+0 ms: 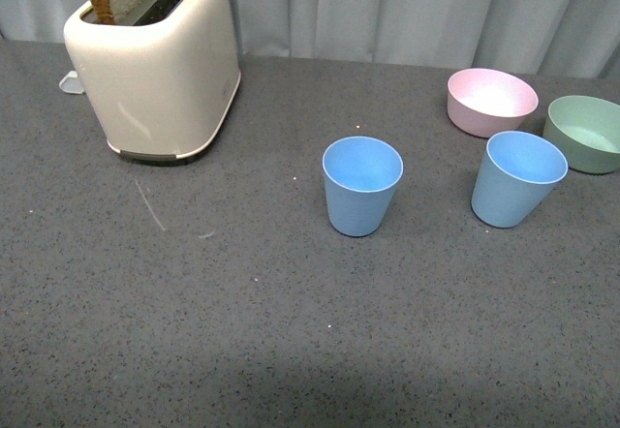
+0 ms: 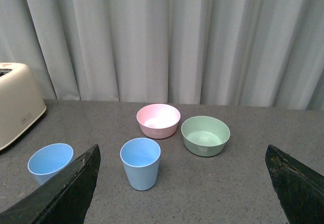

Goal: Stack blue cups with both arms

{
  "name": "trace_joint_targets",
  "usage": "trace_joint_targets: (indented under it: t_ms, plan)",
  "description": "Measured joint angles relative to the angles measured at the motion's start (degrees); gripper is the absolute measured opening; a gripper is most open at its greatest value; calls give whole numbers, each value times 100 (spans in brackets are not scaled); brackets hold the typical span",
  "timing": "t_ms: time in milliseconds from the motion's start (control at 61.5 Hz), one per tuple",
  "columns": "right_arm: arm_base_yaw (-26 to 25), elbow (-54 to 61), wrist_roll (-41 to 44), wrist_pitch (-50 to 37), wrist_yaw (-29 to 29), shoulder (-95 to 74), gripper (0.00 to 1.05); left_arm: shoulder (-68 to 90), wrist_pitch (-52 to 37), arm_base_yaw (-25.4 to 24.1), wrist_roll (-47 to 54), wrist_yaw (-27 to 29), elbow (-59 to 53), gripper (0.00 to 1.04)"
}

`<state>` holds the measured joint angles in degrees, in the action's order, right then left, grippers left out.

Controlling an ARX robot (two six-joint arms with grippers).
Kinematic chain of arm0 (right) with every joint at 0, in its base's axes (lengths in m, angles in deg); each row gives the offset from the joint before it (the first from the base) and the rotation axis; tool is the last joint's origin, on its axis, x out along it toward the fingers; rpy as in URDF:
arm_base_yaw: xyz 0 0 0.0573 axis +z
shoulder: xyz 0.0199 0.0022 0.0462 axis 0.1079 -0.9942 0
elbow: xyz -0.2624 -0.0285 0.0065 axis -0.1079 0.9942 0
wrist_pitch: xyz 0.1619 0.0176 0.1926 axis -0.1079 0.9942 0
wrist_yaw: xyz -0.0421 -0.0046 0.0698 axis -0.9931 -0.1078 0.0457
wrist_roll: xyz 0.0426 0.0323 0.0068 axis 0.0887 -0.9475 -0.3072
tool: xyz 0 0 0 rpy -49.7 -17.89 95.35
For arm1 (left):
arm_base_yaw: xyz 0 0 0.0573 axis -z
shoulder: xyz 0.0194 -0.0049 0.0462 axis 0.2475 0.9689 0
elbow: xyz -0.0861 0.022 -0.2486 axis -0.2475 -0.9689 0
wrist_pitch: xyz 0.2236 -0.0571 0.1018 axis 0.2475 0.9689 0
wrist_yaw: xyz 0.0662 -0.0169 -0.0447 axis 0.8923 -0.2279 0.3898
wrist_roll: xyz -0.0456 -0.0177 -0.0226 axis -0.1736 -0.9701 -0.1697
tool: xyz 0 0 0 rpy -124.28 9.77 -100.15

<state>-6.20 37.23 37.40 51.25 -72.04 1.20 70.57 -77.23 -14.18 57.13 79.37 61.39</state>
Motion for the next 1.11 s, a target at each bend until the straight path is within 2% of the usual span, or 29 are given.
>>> trace_joint_targets:
  t_ms: [49,98,146,163,342,456,667,813,976,1106]
  plan:
    - [28,7,85,-26,-94,-2,95,0,0,0,0,0,0,72]
    - [264,-7,800,-529,-1027,-299,95,0,2,2,0,0,0,85]
    - [151,-59,1226,-824,-1047,-944,95,-2,2,0,2,2,0,99]
    - [90,-87,1252,-925,-1010,-1198,95,-2,2,0,2,2,0,100]
    - [-363,-656,1095,-2328,-490,-3910,95,-2,2,0,7,0,0,98]
    - [-448,-1316,892,-2802,-413,-5593,95,-2,2,2,7,2,0,98]
    - [-345,-2905,57,-1908,-127,-8037,95,-2,2,0,7,2,0,98]
    - [-153,-3838,-660,-1357,17,-8990,95,-2,2,0,7,0,0,98]
    - [76,-4935,-1672,-350,59,-10129,95,-2,2,0,7,2,0,98]
    - [192,-5431,-2225,85,94,-10688,95,-2,2,0,7,2,0,98]
